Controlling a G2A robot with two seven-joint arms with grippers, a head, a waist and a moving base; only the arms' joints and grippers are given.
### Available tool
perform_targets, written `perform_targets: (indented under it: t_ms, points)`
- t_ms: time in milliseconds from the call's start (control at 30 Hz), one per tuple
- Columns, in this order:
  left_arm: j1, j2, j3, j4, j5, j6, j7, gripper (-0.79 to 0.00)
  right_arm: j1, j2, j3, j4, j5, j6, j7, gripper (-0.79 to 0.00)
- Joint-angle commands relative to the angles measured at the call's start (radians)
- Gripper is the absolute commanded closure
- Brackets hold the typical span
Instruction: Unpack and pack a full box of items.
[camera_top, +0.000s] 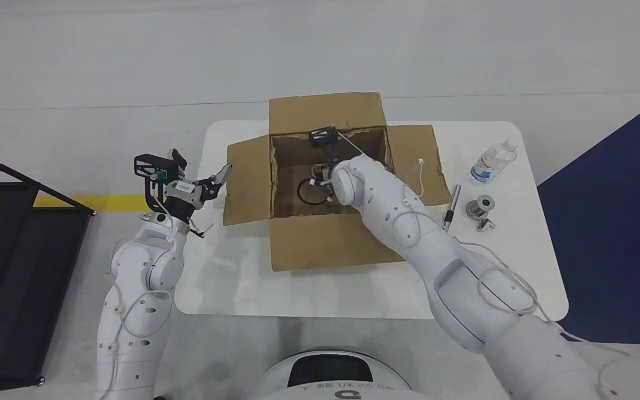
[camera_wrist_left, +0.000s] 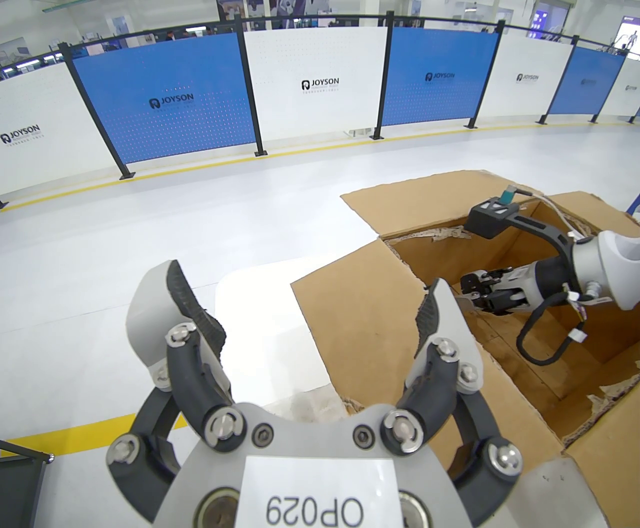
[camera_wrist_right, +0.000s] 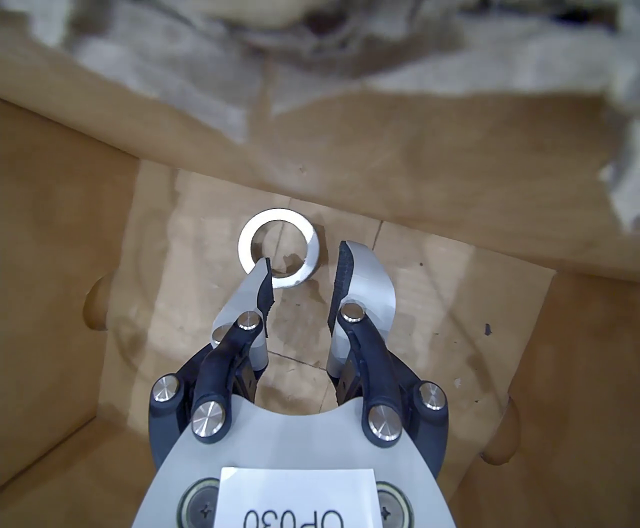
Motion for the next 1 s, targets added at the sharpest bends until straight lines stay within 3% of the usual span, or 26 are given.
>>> perform_targets:
  t_ms: [0,533,633,967]
  points:
    - [0.0,0.0,0.0,0.0,0.0,0.0,0.0,-0.785,0.004,-0.01,-0.006,0.019,-0.004,0.007,-0.005,-0.268]
    - [0.0,0.0,0.0,0.0,0.0,0.0,0.0,-0.785,0.039,-0.079,-0.032,0.153,-0.018,-0.045,0.0,-0.225]
    - [0.0,0.0,0.0,0.0,0.0,0.0,0.0,-0.785,0.042,-0.084,-0.028,0.168,-0.015,-0.063,-0.006,0.0]
    - [0.0,0.0,0.0,0.0,0.0,0.0,0.0,-0.785,0.045,-0.075,0.015,0.181,0.008,-0.153,-0.082,0.0]
